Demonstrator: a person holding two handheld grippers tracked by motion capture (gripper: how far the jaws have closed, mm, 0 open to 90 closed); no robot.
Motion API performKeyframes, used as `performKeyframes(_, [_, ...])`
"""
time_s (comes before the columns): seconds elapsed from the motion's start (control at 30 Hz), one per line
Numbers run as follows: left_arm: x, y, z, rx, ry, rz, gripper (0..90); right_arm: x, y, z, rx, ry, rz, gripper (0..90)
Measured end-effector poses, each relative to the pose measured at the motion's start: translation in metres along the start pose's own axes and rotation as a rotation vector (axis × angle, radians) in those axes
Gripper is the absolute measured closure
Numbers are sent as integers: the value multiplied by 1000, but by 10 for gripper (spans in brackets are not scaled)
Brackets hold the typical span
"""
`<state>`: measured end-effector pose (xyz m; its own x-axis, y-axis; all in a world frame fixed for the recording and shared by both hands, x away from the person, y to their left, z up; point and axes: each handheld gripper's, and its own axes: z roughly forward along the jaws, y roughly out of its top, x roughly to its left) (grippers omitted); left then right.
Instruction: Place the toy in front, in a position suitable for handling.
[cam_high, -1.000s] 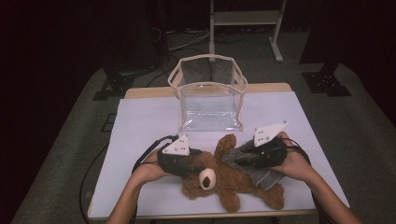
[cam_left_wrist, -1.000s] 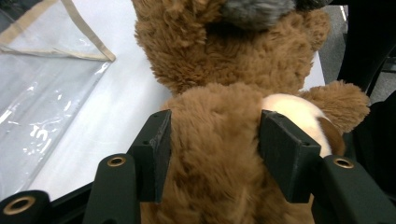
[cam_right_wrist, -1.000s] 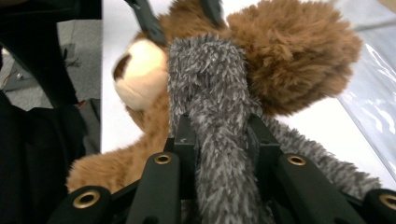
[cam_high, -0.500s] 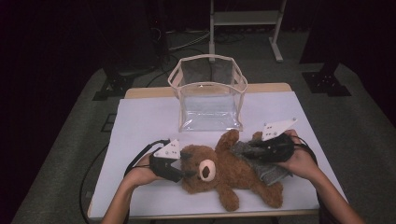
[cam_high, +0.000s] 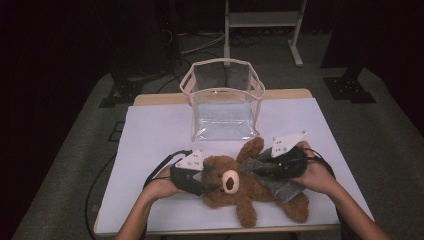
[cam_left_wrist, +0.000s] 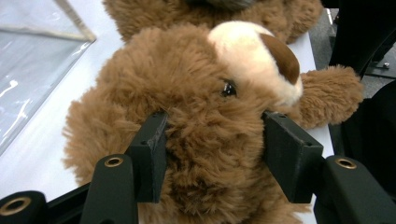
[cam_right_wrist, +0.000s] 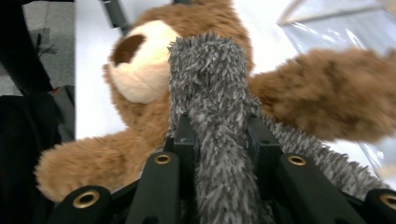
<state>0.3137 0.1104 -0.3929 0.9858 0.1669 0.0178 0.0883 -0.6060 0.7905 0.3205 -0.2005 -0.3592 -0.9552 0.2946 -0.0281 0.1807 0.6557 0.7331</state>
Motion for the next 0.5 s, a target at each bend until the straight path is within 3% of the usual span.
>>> performKeyframes(0.27, [0,14,15,21,-18,38,430,-13,-13,-14,-16,-26,67,696])
performKeyframes(0.37, [1,15,16,15,-19,35,430,-6,-6,-10,-29,-24,42,698])
performKeyframes(0.5, [1,16,19,20,-13,42,429,11,10,4,-40,22,-15,697])
